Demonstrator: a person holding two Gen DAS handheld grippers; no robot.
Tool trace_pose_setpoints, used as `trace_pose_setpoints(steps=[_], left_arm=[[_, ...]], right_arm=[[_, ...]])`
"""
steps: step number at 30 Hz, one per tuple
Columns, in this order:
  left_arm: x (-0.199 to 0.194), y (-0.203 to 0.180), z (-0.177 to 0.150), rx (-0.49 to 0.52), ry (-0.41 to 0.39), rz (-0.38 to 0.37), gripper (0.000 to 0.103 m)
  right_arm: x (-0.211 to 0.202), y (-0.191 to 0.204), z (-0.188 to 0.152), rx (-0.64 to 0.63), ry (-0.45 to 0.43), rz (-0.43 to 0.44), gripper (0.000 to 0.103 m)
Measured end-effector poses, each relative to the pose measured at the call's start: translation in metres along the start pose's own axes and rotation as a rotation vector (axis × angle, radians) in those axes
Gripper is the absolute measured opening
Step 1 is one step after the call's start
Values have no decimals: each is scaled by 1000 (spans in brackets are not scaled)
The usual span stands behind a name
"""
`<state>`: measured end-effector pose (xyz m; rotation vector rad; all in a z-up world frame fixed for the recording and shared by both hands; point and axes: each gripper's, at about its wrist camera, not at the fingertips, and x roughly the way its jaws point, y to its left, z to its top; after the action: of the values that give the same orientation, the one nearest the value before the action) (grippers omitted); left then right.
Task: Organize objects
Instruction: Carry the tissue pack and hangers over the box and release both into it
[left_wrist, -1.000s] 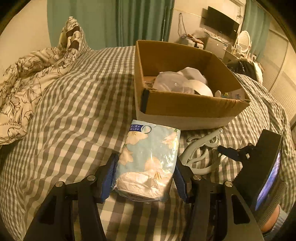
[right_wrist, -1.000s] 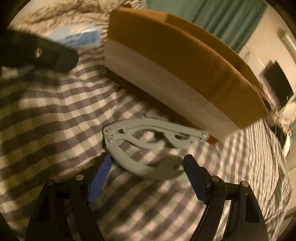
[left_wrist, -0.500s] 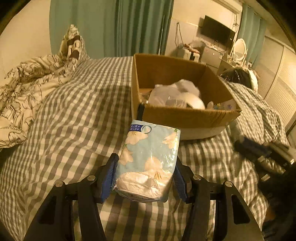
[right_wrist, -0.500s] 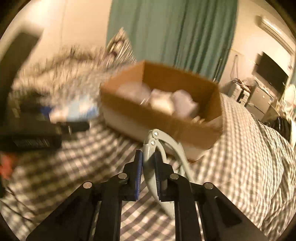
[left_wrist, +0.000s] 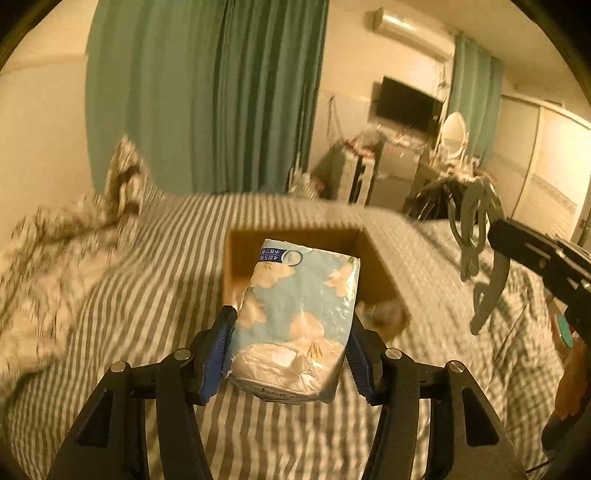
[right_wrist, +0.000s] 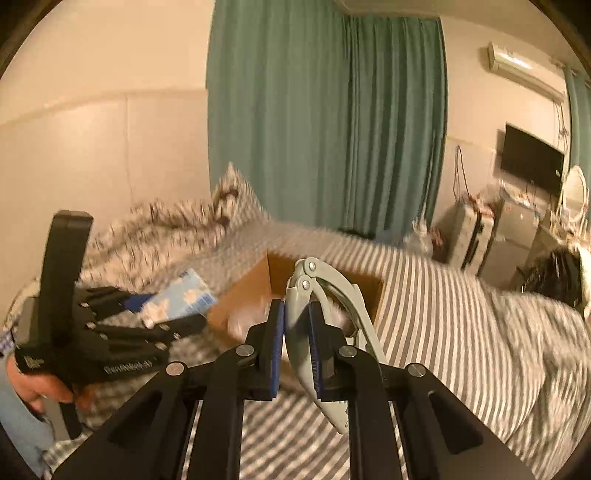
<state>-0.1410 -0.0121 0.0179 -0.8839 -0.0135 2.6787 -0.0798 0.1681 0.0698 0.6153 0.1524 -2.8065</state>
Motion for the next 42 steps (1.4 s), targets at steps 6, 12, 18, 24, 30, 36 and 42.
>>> trace_pose_setpoints(steps=[6, 12, 18, 24, 30, 36, 42], left_arm=[[26, -3, 59, 22, -59, -6, 58], [94, 14, 60, 19, -2, 13, 58], [157, 22, 34, 58, 133, 31, 58], [176, 18, 21, 72, 197, 14, 60], [162, 19, 25, 48, 165, 27, 76], [122, 19, 41, 5, 76, 26, 88], [49, -1, 56, 31, -90, 20, 103]], right_arm=[[20, -12, 58, -2, -58, 54, 12], [104, -32, 54, 99, 63, 108, 12], [185, -47, 16, 185, 233, -22, 12], [212, -58, 4, 224, 263, -44, 12], [185, -64, 11, 229, 211, -69, 12], [137, -62, 29, 184, 153, -133, 44], [72, -56, 41, 186, 95, -163, 64]])
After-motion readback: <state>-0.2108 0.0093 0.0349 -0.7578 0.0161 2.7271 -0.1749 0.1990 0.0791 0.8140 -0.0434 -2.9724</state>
